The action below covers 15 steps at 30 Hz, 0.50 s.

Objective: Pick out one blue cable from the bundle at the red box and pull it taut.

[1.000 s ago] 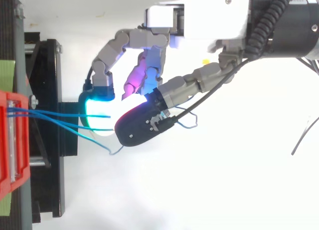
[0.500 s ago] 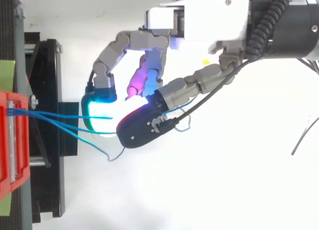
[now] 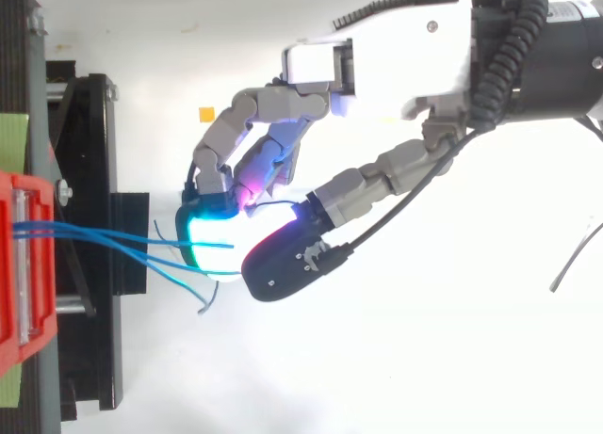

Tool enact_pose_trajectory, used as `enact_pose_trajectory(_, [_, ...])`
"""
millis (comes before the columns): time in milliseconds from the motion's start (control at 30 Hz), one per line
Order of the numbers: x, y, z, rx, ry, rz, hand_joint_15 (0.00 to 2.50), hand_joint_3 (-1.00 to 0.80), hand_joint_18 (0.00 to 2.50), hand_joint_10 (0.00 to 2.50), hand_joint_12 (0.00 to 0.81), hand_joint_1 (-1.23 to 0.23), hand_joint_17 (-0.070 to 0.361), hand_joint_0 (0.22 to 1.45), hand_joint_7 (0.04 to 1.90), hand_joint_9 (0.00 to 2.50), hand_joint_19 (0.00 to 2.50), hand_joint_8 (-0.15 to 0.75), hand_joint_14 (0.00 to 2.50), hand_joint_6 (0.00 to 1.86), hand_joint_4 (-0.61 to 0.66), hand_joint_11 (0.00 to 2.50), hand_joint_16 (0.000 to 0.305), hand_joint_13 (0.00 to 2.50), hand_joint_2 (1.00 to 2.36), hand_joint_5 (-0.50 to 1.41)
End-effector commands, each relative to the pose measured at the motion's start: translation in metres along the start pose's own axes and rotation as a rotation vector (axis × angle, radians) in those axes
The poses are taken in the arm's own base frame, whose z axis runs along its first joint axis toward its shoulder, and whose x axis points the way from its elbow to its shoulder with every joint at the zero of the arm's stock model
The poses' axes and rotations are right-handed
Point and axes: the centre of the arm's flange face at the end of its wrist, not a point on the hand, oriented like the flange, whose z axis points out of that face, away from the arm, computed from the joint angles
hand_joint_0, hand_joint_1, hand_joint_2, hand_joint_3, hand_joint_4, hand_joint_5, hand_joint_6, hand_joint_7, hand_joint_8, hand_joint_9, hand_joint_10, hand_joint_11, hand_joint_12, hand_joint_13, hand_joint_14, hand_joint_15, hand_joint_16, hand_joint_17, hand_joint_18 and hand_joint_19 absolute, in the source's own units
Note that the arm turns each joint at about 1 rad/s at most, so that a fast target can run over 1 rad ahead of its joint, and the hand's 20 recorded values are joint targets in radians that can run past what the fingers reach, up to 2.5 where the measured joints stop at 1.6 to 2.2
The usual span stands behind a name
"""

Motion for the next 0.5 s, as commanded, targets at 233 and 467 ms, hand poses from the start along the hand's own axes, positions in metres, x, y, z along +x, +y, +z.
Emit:
enact_pose_trajectory(233, [-0.004, 0.007, -0.009, 0.023, 0.019, 0.007, 0.17, -0.18, 0.66, 0.00, 0.309, -0.70, 0.102, 0.60, 0.84, 0.49, 0.46, 0.229, 0.01, 0.86, -0.18, 0.00, 0.045, 0.49, 1.01, -0.04])
enact_pose_trajectory(467, [-0.011, 0.024, -0.021, 0.035, 0.014, 0.007, 0.21, -0.18, 0.66, 0.00, 0.315, -0.69, 0.102, 0.60, 0.84, 0.59, 0.50, 0.243, 0.01, 0.86, -0.15, 0.02, 0.045, 0.51, 1.02, -0.04])
